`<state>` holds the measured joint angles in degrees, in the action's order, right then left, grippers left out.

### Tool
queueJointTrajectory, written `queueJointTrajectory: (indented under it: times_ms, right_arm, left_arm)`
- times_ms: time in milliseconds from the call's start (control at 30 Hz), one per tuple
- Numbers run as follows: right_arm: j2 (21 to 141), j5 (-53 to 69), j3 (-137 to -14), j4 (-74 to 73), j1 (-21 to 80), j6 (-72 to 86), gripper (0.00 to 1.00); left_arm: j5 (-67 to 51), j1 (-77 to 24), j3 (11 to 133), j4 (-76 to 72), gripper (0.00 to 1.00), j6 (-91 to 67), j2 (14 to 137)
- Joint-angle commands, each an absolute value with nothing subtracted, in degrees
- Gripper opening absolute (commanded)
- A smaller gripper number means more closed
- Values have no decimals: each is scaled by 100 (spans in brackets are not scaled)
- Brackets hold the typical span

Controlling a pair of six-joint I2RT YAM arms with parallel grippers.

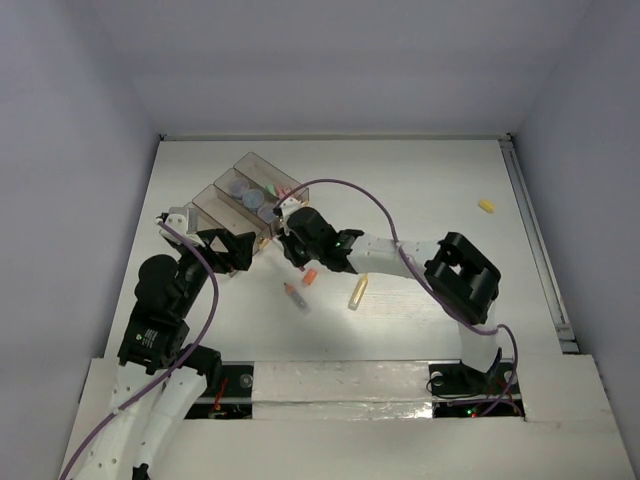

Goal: Sort the stationery into containers
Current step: Pick up the pen from the center of the board, then place the pen in the storage box.

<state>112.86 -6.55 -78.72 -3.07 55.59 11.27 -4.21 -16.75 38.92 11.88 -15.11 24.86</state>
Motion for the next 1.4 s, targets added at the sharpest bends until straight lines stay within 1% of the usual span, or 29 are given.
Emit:
queueJointTrajectory:
  times_ms: [0, 200, 300, 433, 500, 567, 667, 800, 967, 1067, 1100, 1167, 1200, 1233, 1333, 1367]
  right_arm:
    - [10917, -414, -7647, -377, 5616, 1160, 3]
    - [10416, 16, -7357, -352, 5722, 1327, 3]
    - [10371, 403, -7566, -97, 5722, 1450, 3]
    - [10932, 852, -8357, 359, 5722, 1791, 4]
    - [11424, 1167, -8919, 720, 5722, 1976, 4]
    - [11993, 1353, -9611, 930, 5722, 2143, 4]
    - [12523, 1441, -10316, 1124, 5722, 2276, 4]
    - [13366, 1389, -11361, 1204, 5722, 2399, 5]
    - [13877, 1266, -11987, 1073, 5722, 2426, 6]
    - [14027, 1196, -12243, 844, 5722, 2391, 20]
    - [14010, 1117, -12217, 835, 5722, 2382, 33]
    - [13879, 1064, -12051, 922, 5722, 2347, 45]
    - [13826, 1020, -12006, 949, 5722, 2329, 57]
    - [13773, 933, -11971, 958, 5722, 2251, 62]
    - [13484, 757, -11743, 861, 5722, 1996, 64]
    - [13195, 686, -11377, 931, 5661, 1847, 64]
  left_arm:
    - [-369, -1635, 3920, 1020, 99, -1521, 2435]
    - [-325, -1582, 3920, 1046, 99, -1538, 2417]
    - [-176, -1582, 3946, 1090, 99, -1573, 2400]
    - [832, -1582, 4034, 1361, 98, -1766, 2294]
    - [1132, -1529, 4052, 1415, 96, -1863, 2224]
    - [1256, -1529, 4078, 1468, 96, -1916, 2154]
    - [1406, -1529, 4087, 1503, 96, -1942, 2109]
    - [1380, -1529, 4069, 1485, 96, -1951, 2109]
    - [1248, -1529, 4043, 1450, 96, -1907, 2092]
    - [1195, -1529, 4034, 1433, 97, -1898, 2083]
    - [1187, -1529, 4034, 1433, 97, -1890, 2083]
    - [1160, -1529, 4034, 1424, 97, -1890, 2083]
    - [1151, -1529, 4043, 1424, 97, -1898, 2083]
    - [1151, -1529, 4043, 1424, 98, -1890, 2092]
    - [1134, -1529, 4034, 1424, 99, -1890, 2100]
    - [1108, -1529, 4034, 1415, 99, -1881, 2101]
